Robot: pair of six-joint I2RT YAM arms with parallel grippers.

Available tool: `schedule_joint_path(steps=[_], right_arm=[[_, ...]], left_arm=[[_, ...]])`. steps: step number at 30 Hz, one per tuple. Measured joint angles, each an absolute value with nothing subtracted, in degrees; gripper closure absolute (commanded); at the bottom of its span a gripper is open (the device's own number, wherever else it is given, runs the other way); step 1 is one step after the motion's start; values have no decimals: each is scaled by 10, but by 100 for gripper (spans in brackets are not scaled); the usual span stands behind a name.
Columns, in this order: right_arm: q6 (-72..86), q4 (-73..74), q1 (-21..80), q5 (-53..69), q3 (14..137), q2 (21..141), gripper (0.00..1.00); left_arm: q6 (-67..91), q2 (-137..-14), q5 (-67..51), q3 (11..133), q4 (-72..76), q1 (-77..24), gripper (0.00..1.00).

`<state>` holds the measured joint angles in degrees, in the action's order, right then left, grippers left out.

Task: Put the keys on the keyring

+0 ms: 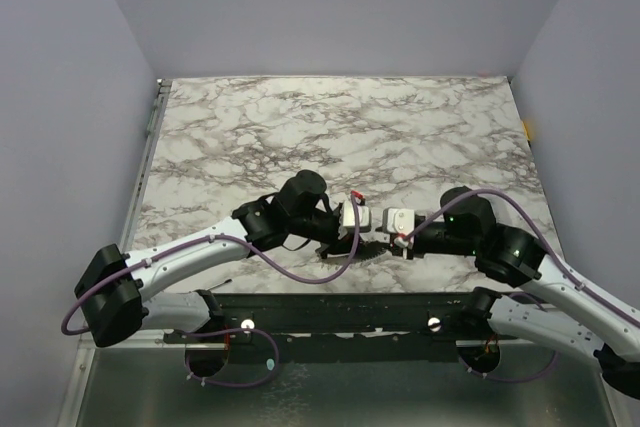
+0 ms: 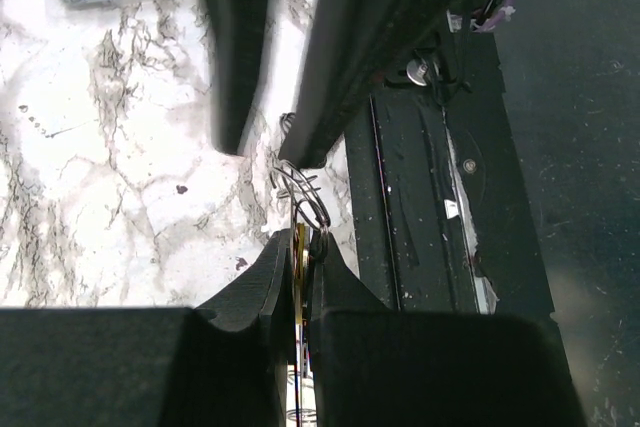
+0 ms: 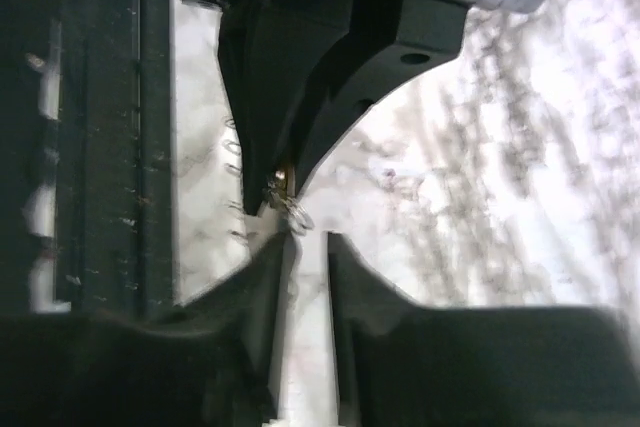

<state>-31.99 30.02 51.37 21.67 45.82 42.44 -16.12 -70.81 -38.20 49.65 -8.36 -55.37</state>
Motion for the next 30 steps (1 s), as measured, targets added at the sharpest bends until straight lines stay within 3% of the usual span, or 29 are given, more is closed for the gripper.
schedule_joint_path(steps=[2,6,9,16,30], right_arm=[[-318,301,514,211,458,418,25],[-314,308,513,208,459,416,21],[-313,316,514,213,467,427,26],[-315,316,514,240,469,455,48],[-315,310,514,267,477,462,49]], left_arm=[[-161,-705,-386,496,-83,-554,100],[-161,-705,-394,496,-83,-556,100],[-161,-705,-397,496,-82,-556,100],[-161,-705,-401,496,-82,-557,100],[-161,-705,-401,496,-82,-560,100]])
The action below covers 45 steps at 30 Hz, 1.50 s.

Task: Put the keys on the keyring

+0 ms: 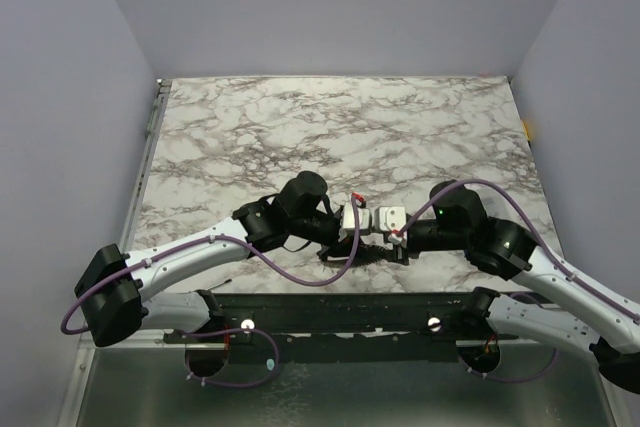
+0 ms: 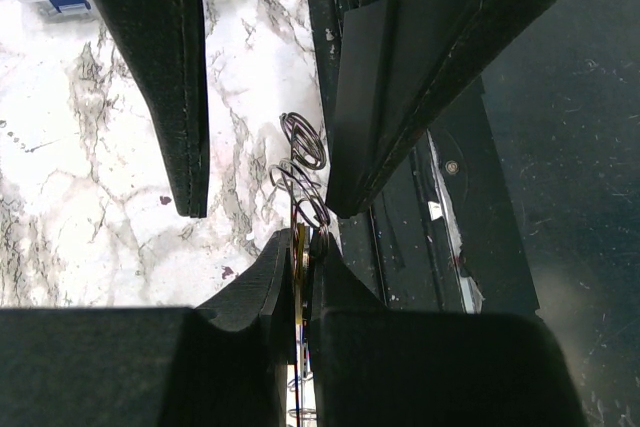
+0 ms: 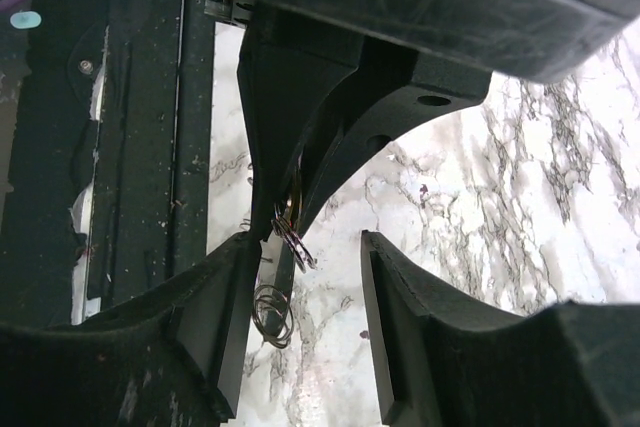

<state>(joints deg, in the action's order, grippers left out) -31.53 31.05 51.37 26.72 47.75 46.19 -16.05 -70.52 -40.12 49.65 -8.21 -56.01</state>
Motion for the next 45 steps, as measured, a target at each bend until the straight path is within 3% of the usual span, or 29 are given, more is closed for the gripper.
schedule_joint_path(steps=[6,12,18,21,30,38,45], right_arm=[[-316,312,514,271,486,471,66],[-316,320,514,275,491,472,59],[-317,329,514,276,502,471,60],[-318,331,514,278,503,471,65],[-320,336,514,281,503,470,99],[-315,324,514,282,483,444,100],[-277,226,514,279,415,369,99]], left_arm=[[-161,-705,-401,496,-82,-560,100],[-161,-705,-401,496,-81,-560,100],[-161,-705,-401,496,-81,-560,100],[-161,-705,-401,496,-81,-560,100],[-161,-705,-401,496,-83,-560,100],[-167,-705,-404,496,-83,-563,100],[-172,-685,-406,497,-83,-564,100]])
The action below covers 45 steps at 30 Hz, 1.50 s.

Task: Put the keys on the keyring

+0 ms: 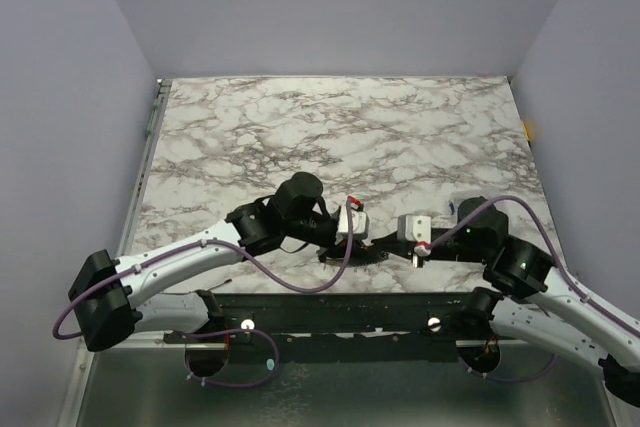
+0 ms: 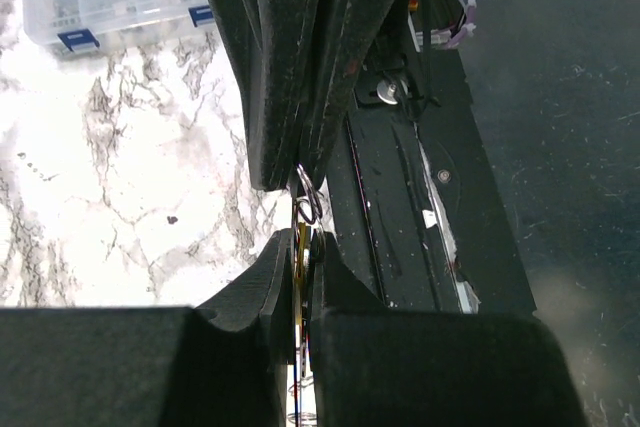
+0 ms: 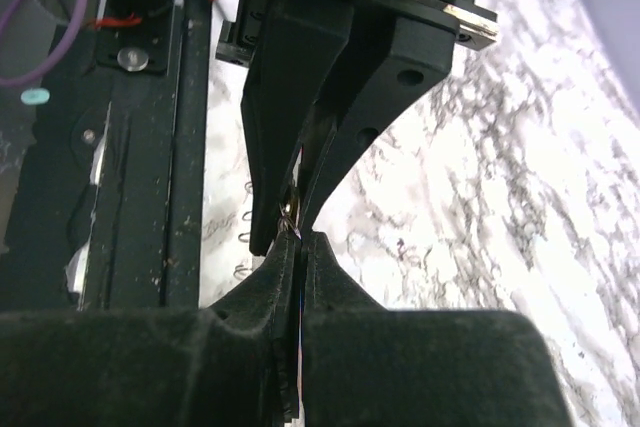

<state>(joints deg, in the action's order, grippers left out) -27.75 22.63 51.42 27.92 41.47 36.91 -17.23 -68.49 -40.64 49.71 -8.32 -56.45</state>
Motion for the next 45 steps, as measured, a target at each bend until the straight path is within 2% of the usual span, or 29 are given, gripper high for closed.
schedule_joint_path(steps=[8,18,31,37,41,45], right_arm=[[-202,57,514,269,331,301,99],[-96,-183,513,249,252,314,99],[-15,-301,505,253,233,380,99],[-12,-284,506,240,233,363,82],[-16,-248,507,232,237,340,64],[-35,-188,507,215,266,327,55]], left_arm=[[-170,-642,-408,501,-83,-562,100],[-133,-602,-410,498,-57,-531,100],[-118,-584,-410,481,-52,-510,100],[-119,-583,-404,477,-35,-511,100],[-121,-584,-396,472,-21,-517,100],[-123,-584,-394,471,-11,-521,100]])
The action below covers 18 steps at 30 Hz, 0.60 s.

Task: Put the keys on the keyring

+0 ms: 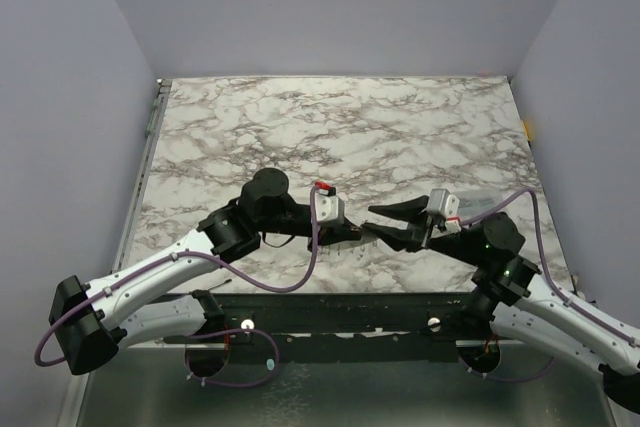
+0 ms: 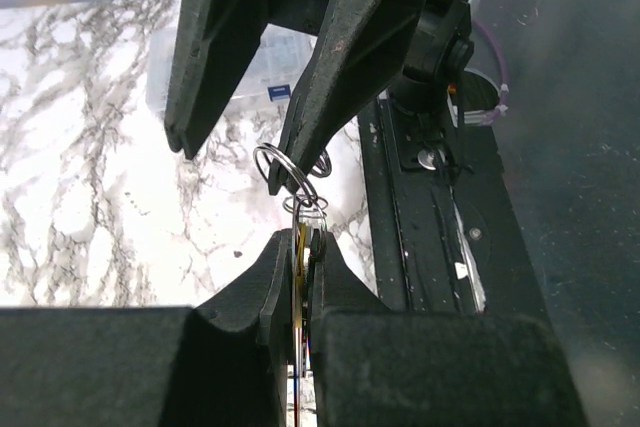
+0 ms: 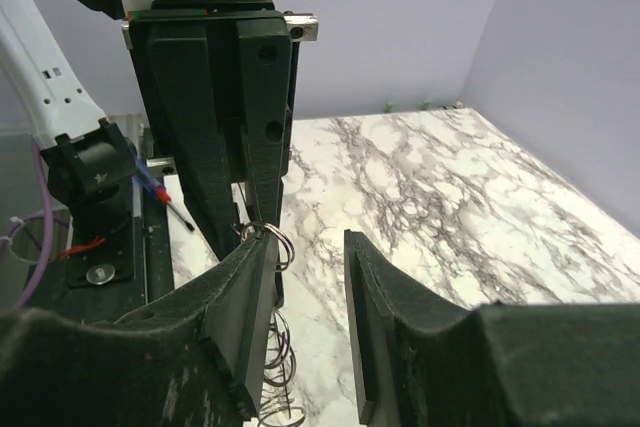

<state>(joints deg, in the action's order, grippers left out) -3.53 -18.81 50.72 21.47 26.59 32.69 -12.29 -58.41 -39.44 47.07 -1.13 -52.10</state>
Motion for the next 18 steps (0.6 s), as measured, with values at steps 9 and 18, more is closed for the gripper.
schedule_joint_path(steps=[9,18], right_arm=[[-96,-50,512,192,333,298,40],[-173,67,513,184,410,302,32]], left_arm=[[-131,-584,-368,471,20,-515,100],[-138,-589,-350,471,25,-514,100]])
